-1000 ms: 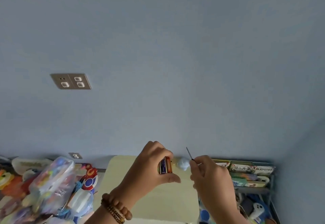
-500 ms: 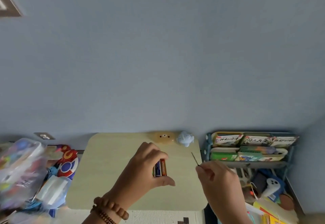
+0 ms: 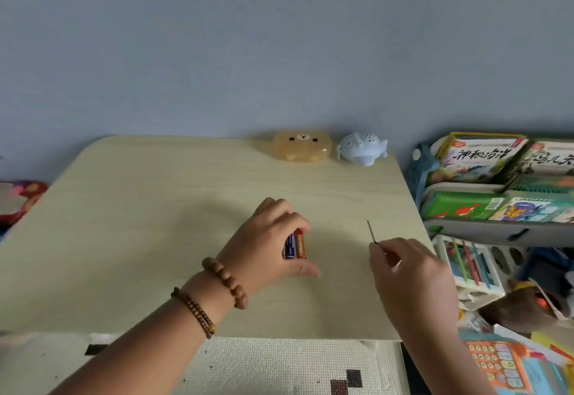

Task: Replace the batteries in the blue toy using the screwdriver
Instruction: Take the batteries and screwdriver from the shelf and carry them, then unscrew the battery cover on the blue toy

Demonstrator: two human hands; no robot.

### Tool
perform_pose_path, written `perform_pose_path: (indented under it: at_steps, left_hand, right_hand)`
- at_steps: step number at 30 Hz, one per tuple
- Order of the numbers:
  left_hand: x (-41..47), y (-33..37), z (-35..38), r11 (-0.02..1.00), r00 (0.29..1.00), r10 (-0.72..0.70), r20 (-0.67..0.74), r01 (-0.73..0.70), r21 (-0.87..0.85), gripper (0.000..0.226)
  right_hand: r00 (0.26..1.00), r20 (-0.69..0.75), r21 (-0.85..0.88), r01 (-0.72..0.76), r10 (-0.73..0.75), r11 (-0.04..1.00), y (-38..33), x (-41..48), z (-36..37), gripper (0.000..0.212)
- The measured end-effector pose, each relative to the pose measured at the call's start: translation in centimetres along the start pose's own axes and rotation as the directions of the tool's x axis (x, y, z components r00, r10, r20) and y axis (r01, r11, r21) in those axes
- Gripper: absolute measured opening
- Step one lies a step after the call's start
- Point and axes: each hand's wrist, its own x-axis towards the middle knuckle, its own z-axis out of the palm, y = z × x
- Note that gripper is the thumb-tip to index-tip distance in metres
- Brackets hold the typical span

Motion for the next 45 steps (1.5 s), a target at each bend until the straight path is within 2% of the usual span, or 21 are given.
perform_pose_path:
  at_steps: [8, 11, 15, 24, 31, 34, 38, 45]
  left_hand:
    - [0.3, -1.3, 1.6, 0.996, 0.992, -0.068, 0.109, 0.073, -0.045, 0.072]
    - [0.1, -1.9, 1.9, 0.998, 0.996, -0.021, 0.084, 0.026, -0.057, 0.066]
    - [0.2, -2.5, 2.5, 0.998, 0.995, 0.001, 0.096, 0.005, -0.063, 0.063]
    - [1.1, -2.7, 1.9, 1.000, 0.975, 0.026, 0.222, -0.023, -0.015, 0.064]
    - [1.3, -3.0, 2.2, 0.999, 0.981, 0.030, 0.194, -0.022, -0.045, 0.064]
    - [0.9, -3.1, 2.4, 0.999, 0.985, 0.043, 0.169, -0.037, -0.038, 0.064]
    - [0.3, -2.9, 2.4, 0.997, 0.988, 0.074, 0.136, -0.073, -0.014, 0.064]
    - [-1.4, -2.5, 1.9, 0.994, 0.992, 0.101, 0.072, -0.104, 0.031, 0.059]
  right_hand:
    - [0.999, 0.037, -0.157, 0.036, -0.031, 0.987, -0.1, -0.7, 0.8, 0.018]
    - [0.999, 0.047, -0.171, 0.029, -0.021, 0.985, -0.4, -0.3, 1.2, 0.023]
    - [0.998, 0.020, -0.162, 0.057, -0.054, 0.985, -0.2, 0.7, 1.9, 0.022]
    - [0.985, 0.133, -0.032, 0.118, -0.113, 0.993, 0.1, 2.3, 2.2, 0.019]
    - [0.987, 0.099, -0.089, 0.134, -0.125, 0.987, 0.1, 2.1, 2.8, 0.015]
    - [0.994, 0.073, -0.118, 0.084, -0.076, 0.990, 0.2, 1.7, 2.8, 0.015]
    - [0.996, 0.090, -0.173, 0.012, 0.003, 0.985, 0.5, 0.7, 2.6, 0.024]
    - [0.997, 0.076, -0.200, 0.039, -0.024, 0.979, 0.3, -0.7, 1.7, 0.030]
